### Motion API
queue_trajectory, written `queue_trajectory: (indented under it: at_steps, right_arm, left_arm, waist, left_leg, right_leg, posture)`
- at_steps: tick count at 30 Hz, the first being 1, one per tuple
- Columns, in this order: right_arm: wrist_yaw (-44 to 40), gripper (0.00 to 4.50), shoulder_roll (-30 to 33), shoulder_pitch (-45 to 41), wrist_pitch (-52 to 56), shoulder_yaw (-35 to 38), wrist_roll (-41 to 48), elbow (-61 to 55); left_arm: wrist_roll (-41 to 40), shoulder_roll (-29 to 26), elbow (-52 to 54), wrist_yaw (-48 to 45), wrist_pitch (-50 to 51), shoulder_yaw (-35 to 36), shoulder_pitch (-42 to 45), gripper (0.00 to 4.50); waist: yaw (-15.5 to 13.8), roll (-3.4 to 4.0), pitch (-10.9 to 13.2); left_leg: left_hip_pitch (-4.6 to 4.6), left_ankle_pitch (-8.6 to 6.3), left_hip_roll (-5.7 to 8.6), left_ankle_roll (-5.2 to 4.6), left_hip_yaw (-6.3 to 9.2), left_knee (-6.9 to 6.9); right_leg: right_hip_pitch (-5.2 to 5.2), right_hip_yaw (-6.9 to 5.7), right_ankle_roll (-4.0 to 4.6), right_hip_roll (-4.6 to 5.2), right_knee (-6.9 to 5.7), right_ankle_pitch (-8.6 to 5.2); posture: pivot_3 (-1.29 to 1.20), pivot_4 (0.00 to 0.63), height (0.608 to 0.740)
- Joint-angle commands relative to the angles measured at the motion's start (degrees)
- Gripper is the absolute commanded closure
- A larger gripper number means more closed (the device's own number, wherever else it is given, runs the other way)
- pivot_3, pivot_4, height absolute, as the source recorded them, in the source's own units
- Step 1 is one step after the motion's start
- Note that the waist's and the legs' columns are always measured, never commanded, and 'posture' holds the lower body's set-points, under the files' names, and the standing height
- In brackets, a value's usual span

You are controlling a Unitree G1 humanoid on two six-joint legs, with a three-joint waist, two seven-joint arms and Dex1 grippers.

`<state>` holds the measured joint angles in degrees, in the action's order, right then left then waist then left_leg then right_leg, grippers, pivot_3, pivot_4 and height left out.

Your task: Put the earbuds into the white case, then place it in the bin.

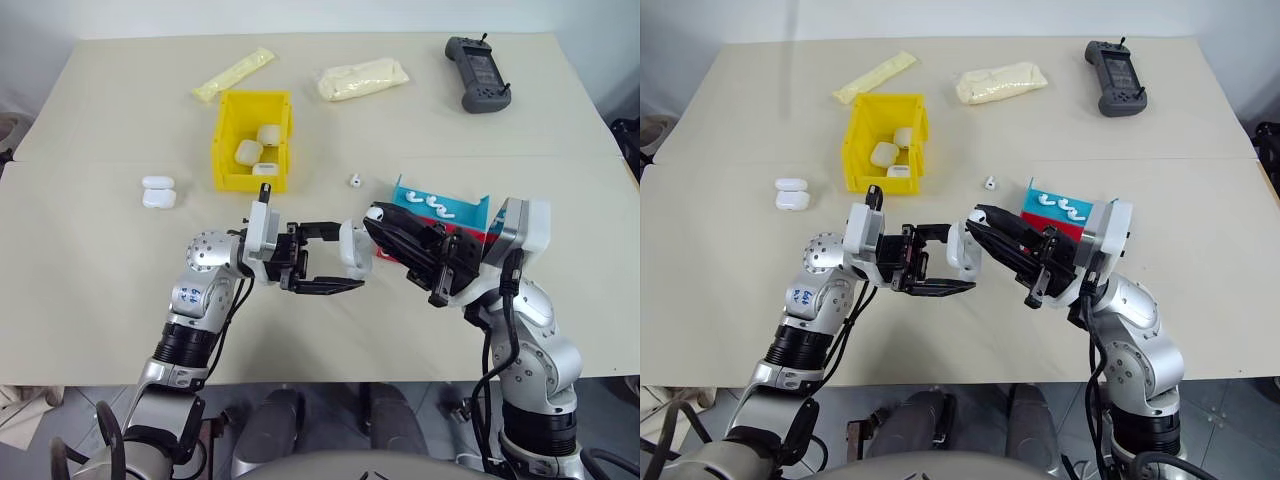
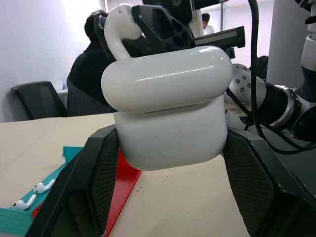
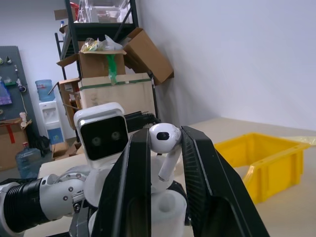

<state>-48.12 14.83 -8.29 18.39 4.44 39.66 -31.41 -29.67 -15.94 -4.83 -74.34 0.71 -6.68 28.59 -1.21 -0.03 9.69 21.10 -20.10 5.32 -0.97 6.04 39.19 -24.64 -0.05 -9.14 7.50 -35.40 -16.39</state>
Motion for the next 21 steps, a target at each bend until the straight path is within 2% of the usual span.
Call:
queue_trajectory:
  at_steps: [1, 21]
  right_arm:
    - [0.21, 4.00, -0.12, 0.76, -2.48, -1.67, 0.01, -1.19]
    - [-0.56, 4.00, 0.97, 3.75, -6.52, -5.89, -2.13, 4.74]
  left_arm:
    - [-0.97, -0.18, 2.46, -0.05, 0.08, 0.45, -0.03, 1.51]
    - [-1.11, -0.43, 3.53, 0.38, 0.67, 0.84, 0.54, 1.51]
  waist:
    - [0.01, 0.00, 0.00]
    - [0.01, 0.00, 0.00]
  left_leg:
    - [0.00, 0.00, 0.00, 0.00, 0.00, 0.00]
    - [-0.01, 0.00, 0.00, 0.00, -0.01, 0.00]
  right_leg:
    - [0.00, 0.00, 0.00, 0.00, 0.00, 0.00]
    - [0.00, 0.01, 0.00, 0.00, 0.00, 0.00]
  posture:
    - [0.00, 0.150, 0.740]
    - [0.00, 0.150, 0.740]
